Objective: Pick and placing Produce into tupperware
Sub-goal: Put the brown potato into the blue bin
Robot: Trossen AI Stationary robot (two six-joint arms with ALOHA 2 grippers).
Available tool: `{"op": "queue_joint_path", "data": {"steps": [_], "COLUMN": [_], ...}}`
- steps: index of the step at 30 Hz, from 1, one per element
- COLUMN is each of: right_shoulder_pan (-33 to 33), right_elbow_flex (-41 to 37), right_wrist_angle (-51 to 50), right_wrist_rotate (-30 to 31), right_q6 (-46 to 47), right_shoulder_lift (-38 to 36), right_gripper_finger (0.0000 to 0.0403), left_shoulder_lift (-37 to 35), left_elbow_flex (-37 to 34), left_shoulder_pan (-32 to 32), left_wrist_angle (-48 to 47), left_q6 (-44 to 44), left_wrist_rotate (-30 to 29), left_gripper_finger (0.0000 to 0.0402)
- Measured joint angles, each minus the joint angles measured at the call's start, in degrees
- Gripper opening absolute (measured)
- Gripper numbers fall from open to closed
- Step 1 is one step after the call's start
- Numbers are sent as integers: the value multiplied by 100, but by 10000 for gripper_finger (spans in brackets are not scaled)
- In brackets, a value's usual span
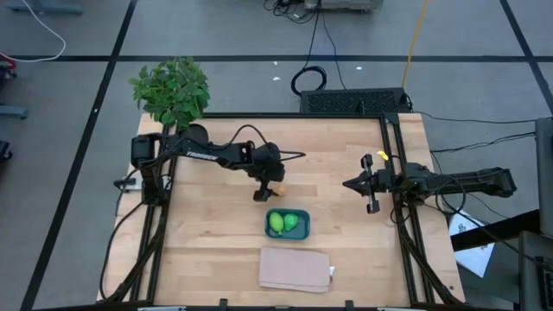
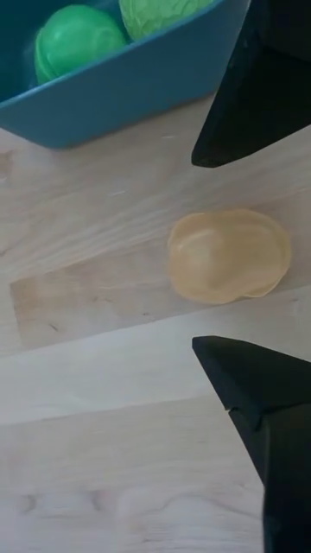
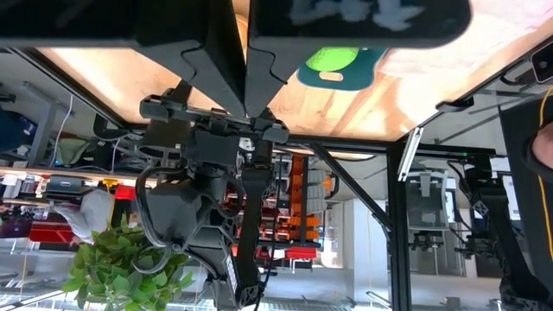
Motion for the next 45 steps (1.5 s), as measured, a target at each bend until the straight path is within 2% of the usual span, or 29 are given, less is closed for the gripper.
{"op": "queue_joint_path", "data": {"steps": [24,41,45], "right_shoulder_pan": [0,1,0], "right_elbow_flex": [0,0,0], "right_wrist_angle": [-4,-2,-2], "right_wrist_rotate": [0,0,0], "right_q6": [18,-1,-2], "right_shoulder_lift": [24,24,24], "right_gripper_finger": [0,0,0], "left_shoulder_lift": [611,625,625], "left_elbow_flex": [-2,-1,-1], "left_shoulder_pan": [-62,-59,-59], "left_wrist_angle": [91,182,169], "left_q6": [-13,123,132], "left_wrist_rotate": [-1,-4,-9], "left_gripper_finger": [342,342,327]}}
